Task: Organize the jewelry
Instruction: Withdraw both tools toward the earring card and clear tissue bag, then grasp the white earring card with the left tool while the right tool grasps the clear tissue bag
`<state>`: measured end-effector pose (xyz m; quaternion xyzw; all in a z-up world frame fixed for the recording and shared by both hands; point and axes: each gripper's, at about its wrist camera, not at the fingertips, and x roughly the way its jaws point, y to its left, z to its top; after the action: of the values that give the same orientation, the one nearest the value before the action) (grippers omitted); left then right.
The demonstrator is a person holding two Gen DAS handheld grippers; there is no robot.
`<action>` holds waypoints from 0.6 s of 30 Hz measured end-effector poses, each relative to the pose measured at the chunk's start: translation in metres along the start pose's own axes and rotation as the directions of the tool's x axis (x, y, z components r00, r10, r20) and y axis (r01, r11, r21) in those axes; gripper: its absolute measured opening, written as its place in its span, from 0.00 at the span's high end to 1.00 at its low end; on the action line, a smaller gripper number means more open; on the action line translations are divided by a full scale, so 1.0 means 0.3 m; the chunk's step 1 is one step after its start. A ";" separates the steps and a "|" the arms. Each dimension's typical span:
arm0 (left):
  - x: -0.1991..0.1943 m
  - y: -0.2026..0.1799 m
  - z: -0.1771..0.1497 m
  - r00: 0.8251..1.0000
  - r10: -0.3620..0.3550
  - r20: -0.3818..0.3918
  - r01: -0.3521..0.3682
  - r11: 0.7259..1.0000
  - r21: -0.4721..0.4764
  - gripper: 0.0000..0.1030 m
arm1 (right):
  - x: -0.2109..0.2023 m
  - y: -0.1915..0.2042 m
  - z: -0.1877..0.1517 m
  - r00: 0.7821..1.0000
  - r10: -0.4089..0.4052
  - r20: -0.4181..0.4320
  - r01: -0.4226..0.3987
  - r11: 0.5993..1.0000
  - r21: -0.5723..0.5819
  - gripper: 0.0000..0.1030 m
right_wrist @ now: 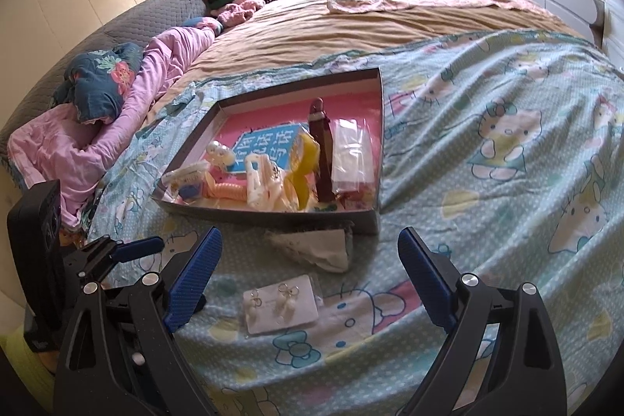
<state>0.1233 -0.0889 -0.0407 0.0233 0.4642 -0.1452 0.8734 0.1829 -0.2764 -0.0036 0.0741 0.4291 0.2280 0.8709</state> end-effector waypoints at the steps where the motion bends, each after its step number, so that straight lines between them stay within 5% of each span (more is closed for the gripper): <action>1: 0.010 -0.012 0.000 1.000 -0.007 -0.005 0.007 1.000 0.014 0.11 | 0.006 -0.005 -0.003 1.000 0.000 -0.008 0.000 1.000 0.001 0.12; 18: 0.177 -0.148 0.021 0.988 -0.141 -0.065 0.148 0.980 0.133 0.31 | 0.100 -0.075 -0.009 0.993 0.025 -0.113 -0.021 0.999 0.037 0.12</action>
<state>0.1442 -0.1447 -0.0764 0.0539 0.4777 -0.2393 0.8436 0.2041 -0.2826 -0.0338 0.0816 0.4812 0.2343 0.8408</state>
